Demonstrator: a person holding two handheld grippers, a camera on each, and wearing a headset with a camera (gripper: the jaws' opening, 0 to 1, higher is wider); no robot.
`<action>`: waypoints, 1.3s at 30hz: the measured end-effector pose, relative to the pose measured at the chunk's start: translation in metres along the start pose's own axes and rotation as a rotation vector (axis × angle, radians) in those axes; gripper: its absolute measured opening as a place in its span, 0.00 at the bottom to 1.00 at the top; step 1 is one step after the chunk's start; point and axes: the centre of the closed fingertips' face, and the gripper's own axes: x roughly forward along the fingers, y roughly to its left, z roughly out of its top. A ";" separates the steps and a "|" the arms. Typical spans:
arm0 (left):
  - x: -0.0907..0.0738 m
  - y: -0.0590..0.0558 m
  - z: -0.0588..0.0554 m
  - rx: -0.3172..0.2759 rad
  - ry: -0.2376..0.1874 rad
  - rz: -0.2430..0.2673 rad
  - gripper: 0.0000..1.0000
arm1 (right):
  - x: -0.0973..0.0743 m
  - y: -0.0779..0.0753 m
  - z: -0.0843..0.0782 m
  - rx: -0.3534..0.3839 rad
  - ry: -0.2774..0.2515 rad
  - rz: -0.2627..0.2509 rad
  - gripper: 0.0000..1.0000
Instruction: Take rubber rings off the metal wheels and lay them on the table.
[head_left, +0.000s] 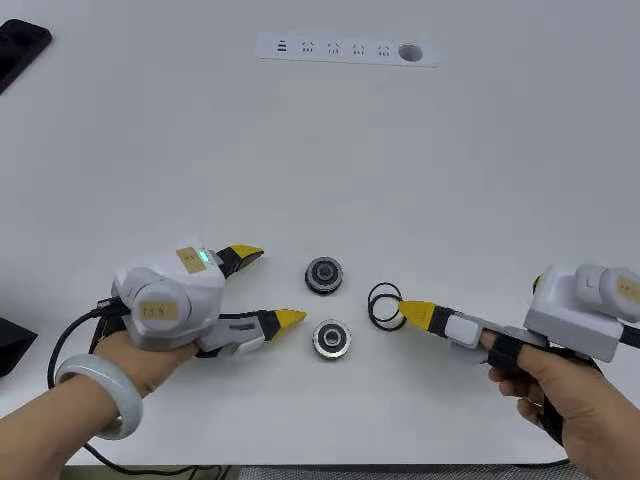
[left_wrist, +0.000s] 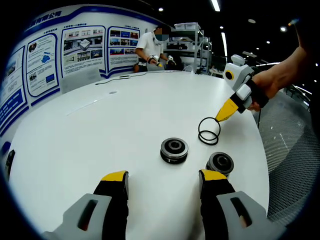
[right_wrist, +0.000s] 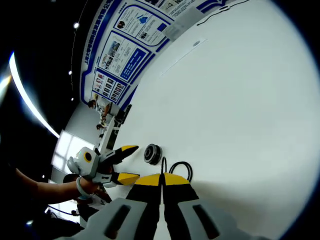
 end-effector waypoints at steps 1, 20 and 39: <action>0.000 0.000 0.000 0.000 0.001 0.000 0.58 | 0.000 -0.002 -0.001 -0.001 0.007 -0.007 0.02; 0.001 0.000 0.004 0.014 -0.004 -0.009 0.54 | 0.000 -0.026 -0.010 -0.277 0.117 -0.141 0.16; 0.014 -0.011 0.021 0.028 -0.017 -0.049 0.40 | 0.022 -0.007 0.008 -0.303 0.095 -0.085 0.18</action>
